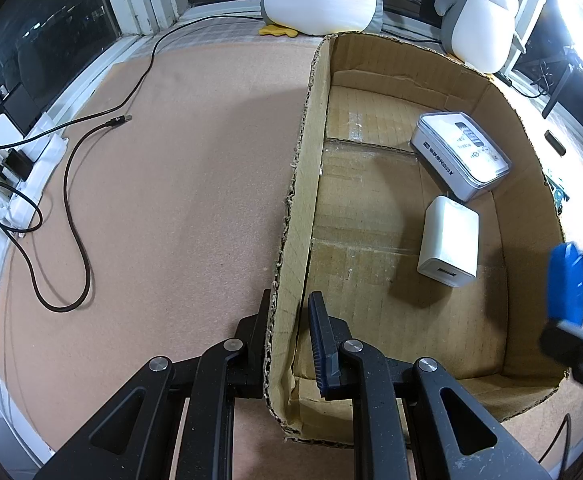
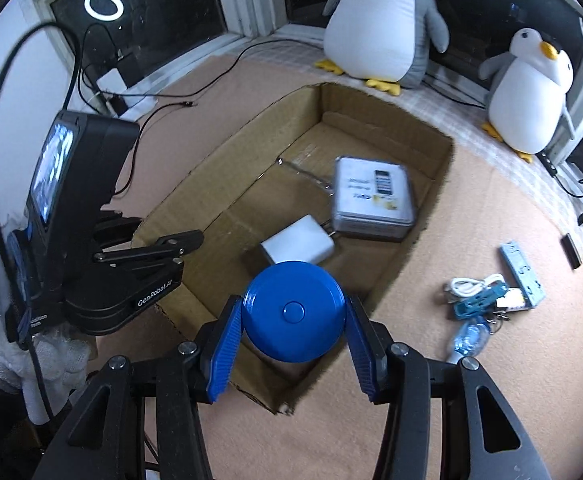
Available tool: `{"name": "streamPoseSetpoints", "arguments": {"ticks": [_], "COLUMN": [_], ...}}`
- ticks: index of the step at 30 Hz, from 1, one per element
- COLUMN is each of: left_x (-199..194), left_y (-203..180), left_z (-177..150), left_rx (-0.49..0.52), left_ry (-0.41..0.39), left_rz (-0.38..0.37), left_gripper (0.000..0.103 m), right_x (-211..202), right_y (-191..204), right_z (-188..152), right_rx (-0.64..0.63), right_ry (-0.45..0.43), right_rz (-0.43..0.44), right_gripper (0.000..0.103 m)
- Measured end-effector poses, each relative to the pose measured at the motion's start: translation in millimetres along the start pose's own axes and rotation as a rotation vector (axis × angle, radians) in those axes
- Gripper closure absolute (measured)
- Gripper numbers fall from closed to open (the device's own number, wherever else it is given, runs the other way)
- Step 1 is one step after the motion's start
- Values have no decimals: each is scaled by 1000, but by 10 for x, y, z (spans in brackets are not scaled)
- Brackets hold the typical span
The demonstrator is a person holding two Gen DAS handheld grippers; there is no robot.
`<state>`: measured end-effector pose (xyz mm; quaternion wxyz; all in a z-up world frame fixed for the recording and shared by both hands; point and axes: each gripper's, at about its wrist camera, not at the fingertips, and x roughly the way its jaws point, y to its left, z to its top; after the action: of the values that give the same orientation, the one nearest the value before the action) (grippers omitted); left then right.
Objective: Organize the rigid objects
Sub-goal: 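Carry the blue tape measure into the cardboard box and release it with the right gripper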
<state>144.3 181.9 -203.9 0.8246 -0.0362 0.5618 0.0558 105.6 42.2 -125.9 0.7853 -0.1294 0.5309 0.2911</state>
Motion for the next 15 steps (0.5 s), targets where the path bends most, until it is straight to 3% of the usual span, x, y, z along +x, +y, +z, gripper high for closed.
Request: {"name": "streamPoseSetpoints", "arguments": {"ticks": [11, 15], "left_x": [0, -1], "left_y": [2, 2], "left_z": [0, 0], "left_rx": [1, 1], "left_ry": [0, -1], "left_rz": [0, 0], "left_gripper": [86, 86], "right_x": [93, 63], "right_y": [110, 139], "right_z": [-22, -5], "right_rx": [-34, -42], "right_ry": [7, -7], "right_rz": [-3, -5], "right_gripper": [56, 45]}}
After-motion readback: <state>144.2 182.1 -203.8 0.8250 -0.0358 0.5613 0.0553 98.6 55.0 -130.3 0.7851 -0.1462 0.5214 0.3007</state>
